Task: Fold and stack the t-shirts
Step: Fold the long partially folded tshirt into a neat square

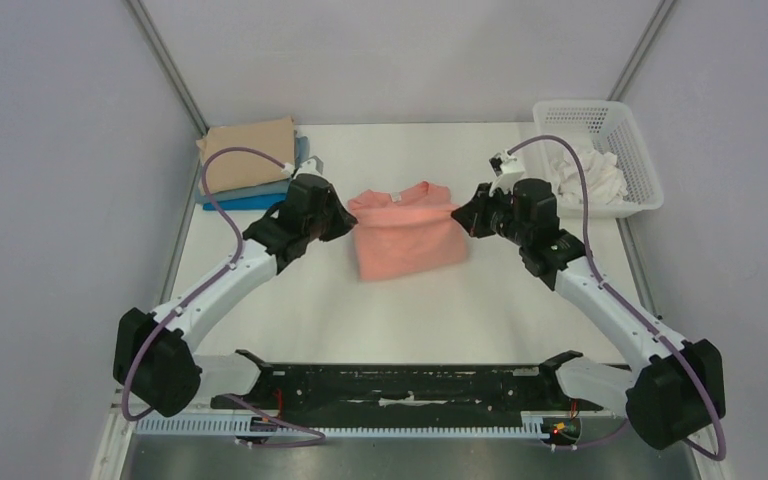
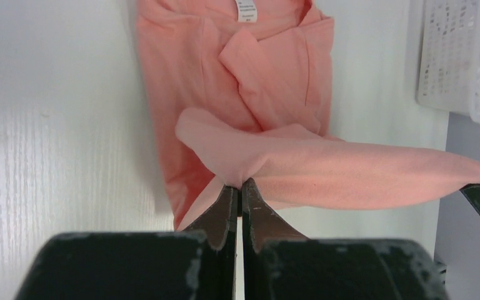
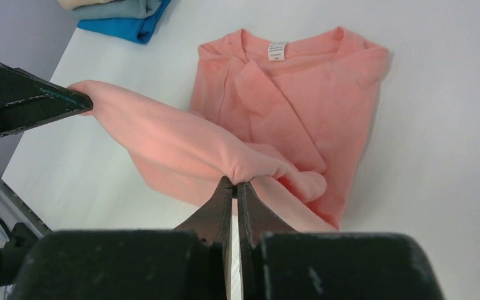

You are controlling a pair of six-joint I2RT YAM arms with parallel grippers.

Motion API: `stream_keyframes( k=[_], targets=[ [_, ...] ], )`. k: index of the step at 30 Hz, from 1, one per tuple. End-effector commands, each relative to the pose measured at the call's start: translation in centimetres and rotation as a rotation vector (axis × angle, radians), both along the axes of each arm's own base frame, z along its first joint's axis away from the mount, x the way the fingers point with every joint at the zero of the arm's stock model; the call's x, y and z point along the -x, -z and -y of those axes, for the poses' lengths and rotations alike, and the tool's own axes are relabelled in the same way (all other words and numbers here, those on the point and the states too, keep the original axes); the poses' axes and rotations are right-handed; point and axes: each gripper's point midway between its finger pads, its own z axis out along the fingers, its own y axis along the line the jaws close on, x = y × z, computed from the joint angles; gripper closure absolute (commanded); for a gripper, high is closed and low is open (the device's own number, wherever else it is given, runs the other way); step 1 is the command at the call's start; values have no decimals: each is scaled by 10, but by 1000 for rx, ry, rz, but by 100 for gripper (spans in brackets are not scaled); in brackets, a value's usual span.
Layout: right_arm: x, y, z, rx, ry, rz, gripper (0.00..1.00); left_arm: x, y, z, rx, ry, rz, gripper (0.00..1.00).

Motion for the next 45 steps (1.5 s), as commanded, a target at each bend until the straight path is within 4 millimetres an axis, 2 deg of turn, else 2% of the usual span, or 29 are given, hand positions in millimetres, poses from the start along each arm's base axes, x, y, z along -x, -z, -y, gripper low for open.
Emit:
stream_keyframes(
  k=[1,2,7,9,15,16,22,26,27,28,29,30,31,32,33,34,36,41,43,45],
  targets=[
    [-35,-30,3,10,24,100,100,-33,-21,-3,-14,8,74,98],
    [-42,-37,1,-3,22,121,100,-40,-22,-5,-15,1,70,98],
    [-70,-26,-3,-10,16,98,100,-65,-3,-12,-18,-19,14,98],
    [-80,-16,-4,-11,15,78,100,-74,5,-15,-18,-26,-7,98],
    [-107,31,-7,-12,24,-18,100,-101,34,-20,-56,-39,-71,98],
    [-111,37,-7,-8,27,-26,100,-104,40,-15,-46,-11,-92,98],
    [-132,62,-6,5,62,-55,100,-124,83,-11,-63,-4,-191,98],
    [-147,84,-3,47,96,-87,100,-137,96,-14,-59,-24,-206,98],
    [-150,89,-1,57,106,-93,99,-140,96,-14,-55,-24,-208,94],
    [-153,91,0,63,115,-93,95,-143,97,-13,-50,-22,-210,81],
    [-157,92,1,69,127,-90,87,-147,95,-10,-40,-12,-207,70],
    [-162,91,1,72,135,-84,77,-150,94,-6,-31,3,-205,54],
    [-167,89,2,76,148,-78,62,-153,91,-1,-16,18,-200,38],
    [-170,86,3,78,152,-79,40,-156,86,4,2,37,-192,29],
    [-173,83,2,80,151,-75,27,-157,82,7,17,52,-191,23],
    [-173,80,1,81,145,-83,4,-156,77,11,31,68,-188,22],
    [-168,70,-5,61,106,-76,2,-153,66,15,56,84,-175,21],
    [-132,52,-18,-35,10,-30,2,-131,46,24,93,117,-143,20],
    [-119,44,-29,-96,-61,-12,2,-126,43,33,134,152,-124,19],
    [-117,39,-40,-149,-117,-7,2,-129,44,40,168,175,-117,19]
  ],
)
